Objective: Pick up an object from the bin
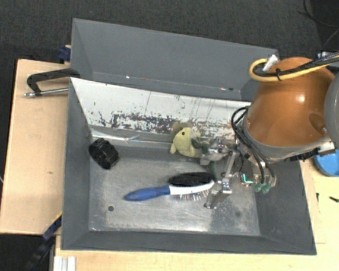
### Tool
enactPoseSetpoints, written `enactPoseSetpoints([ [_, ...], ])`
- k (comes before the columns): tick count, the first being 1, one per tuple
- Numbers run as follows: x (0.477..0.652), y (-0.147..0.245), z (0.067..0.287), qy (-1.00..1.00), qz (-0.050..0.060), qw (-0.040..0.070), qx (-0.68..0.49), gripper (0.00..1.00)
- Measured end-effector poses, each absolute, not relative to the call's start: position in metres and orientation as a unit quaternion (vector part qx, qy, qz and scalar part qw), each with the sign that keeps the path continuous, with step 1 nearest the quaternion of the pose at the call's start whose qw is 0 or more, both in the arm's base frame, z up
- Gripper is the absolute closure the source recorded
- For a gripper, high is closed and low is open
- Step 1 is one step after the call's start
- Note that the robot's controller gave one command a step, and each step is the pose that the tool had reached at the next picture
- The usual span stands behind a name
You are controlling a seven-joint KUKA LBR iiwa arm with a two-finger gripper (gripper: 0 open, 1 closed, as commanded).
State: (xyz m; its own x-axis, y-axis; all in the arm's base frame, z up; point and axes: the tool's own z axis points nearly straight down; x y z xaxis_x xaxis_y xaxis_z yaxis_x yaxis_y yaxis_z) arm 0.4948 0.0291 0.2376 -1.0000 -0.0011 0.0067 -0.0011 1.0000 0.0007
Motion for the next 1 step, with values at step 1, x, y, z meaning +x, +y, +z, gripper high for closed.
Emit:
enactPoseSetpoints([
  [1,0.5341,-0.0309,0.0710,-1.000,0.000,-0.004,-0.003,0.00],
])
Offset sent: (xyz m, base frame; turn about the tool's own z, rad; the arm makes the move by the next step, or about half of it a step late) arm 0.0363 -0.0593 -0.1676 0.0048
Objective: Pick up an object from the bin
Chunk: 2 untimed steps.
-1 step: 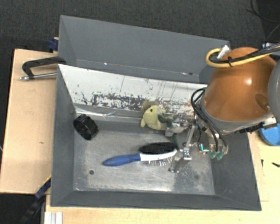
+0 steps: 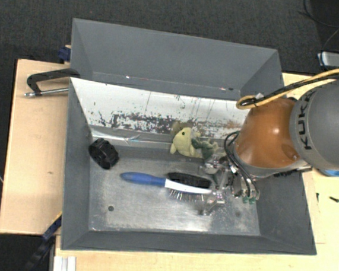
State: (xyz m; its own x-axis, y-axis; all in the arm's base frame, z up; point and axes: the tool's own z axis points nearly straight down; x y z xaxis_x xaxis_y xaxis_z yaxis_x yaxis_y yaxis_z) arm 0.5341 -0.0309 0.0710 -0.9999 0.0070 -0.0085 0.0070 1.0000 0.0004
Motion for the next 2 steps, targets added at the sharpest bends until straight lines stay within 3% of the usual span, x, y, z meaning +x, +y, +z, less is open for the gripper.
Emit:
enactPoseSetpoints([
  [1,0.534,-0.030,0.074,1.000,0.000,0.004,0.003,1.00],
  [2,0.557,-0.014,0.094,0.993,0.000,0.004,-0.117,1.00],
])
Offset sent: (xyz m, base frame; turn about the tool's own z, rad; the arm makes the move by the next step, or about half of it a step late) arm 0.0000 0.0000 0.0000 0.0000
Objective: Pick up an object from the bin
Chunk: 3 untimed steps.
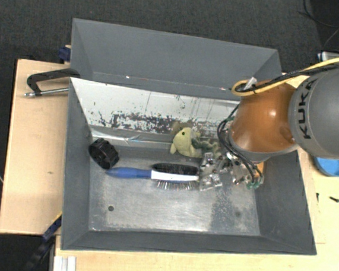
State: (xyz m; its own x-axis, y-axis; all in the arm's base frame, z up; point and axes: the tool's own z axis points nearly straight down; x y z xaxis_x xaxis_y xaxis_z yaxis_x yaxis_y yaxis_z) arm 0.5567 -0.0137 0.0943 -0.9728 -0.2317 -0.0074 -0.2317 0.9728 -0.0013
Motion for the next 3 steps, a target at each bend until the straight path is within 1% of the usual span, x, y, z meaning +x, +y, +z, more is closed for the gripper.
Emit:
enactPoseSetpoints([
  [1,0.556,-0.013,0.094,0.993,0.000,0.003,-0.116,0.00],
  [2,0.566,0.040,0.076,0.988,0.000,0.003,-0.157,0.00],
  [3,0.568,0.038,0.078,0.988,0.000,0.006,-0.154,1.00],
])
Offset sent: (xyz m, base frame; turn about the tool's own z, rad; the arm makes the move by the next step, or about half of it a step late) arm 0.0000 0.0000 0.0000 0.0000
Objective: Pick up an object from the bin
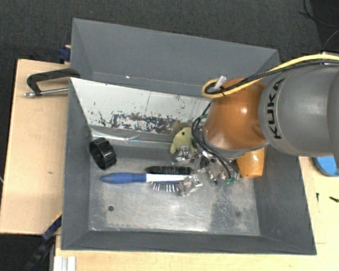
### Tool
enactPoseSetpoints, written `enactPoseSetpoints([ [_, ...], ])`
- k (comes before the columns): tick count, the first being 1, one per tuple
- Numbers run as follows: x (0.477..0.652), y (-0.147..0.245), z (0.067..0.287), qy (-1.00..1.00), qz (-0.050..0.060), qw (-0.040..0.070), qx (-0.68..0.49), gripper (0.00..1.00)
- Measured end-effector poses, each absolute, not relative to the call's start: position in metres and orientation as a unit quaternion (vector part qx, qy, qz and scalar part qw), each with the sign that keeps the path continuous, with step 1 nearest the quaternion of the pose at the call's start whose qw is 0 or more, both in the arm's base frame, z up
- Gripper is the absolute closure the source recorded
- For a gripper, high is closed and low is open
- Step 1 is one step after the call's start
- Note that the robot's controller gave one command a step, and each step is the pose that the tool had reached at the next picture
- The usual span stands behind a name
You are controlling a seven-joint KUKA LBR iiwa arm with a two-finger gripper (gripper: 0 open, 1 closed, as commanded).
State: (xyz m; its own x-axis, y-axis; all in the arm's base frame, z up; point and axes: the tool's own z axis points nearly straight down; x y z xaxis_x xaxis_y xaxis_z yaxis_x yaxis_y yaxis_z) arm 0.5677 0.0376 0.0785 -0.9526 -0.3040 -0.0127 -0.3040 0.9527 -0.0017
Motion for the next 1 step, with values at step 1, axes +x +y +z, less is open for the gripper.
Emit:
enactPoseSetpoints([
  [1,0.5514,0.0515,0.2547,0.978,0.000,0.007,-0.206,1.00],
])
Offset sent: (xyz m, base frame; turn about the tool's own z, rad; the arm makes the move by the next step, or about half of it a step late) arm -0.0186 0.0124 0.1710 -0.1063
